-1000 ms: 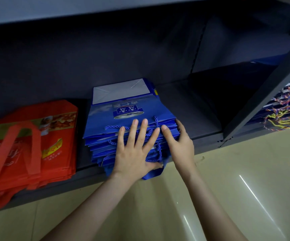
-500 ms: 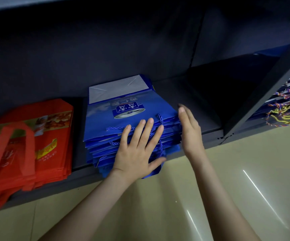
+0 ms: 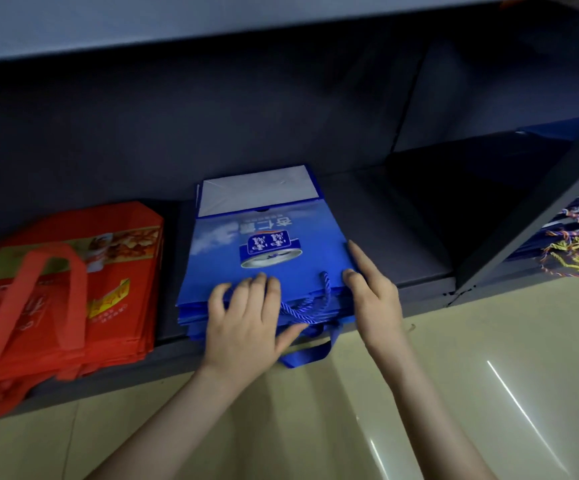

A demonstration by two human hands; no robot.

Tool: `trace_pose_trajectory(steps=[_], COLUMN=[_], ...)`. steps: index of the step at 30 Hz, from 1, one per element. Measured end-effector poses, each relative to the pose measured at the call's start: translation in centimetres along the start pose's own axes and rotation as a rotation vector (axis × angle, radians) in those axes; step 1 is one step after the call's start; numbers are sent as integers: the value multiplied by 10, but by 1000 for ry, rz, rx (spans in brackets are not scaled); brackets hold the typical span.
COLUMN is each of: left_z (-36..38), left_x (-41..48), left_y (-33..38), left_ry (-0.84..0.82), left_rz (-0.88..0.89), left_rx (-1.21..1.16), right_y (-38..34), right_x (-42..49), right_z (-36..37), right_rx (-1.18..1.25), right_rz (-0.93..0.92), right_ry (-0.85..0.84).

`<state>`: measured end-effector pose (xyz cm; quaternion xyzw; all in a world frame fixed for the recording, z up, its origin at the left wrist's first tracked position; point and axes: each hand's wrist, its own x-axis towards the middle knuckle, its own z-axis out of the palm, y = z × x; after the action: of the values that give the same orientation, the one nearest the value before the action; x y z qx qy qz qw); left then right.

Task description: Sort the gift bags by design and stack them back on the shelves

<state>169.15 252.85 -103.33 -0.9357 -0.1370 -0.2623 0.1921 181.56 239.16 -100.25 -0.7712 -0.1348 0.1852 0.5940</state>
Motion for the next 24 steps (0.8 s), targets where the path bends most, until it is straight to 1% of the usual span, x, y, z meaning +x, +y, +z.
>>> trace_pose_trajectory(steps=[3,4,6,8,9,11,12,13,14,15,17,19,21,24], left_z=[5,6,3,-8,-16,-34,-42,-46,-46,-43,-29,-13,0,8], left_x=[-3,2,16,25,26,16,8,-2,-13,-23,-38,-44,-45,-37], left_y=[-1,-2,-2,-4,-6,-15,-21,-28,-36,-43,-53,-61,-63,-53], left_ry=[26,13,-65,-125,-114,-31,20,63,98,120,109,83,37,-43], left_rz=[12,10,1,-7,-18,-103,-177,-266,-377,-501,-746,-894,-917,-882], left_rx=[30,39,19,-99,-186,-332,-372,-411,-476,-585,-903,-1156,-1256,-1402], right_y=[0,-2,-7,-11,-14,-20,-25,-32,-40,-47,-58,-62,-57,-42], right_x=[-9,-6,7,19,23,26,23,19,12,3,-13,-26,-30,-29], right_z=[2,4,5,4,2,0,1,4,10,20,45,71,90,96], right_rx=[11,-17,-112,-209,-295,-587,-714,-793,-835,-866,-923,-978,-1077,-1269], right_rz=[-8,-15,-21,-21,-42,-135,-220,-333,-465,-602,-800,-880,-901,-910], right_ry=[40,41,11,-38,-50,1,59,111,129,107,-31,-173,-269,-342])
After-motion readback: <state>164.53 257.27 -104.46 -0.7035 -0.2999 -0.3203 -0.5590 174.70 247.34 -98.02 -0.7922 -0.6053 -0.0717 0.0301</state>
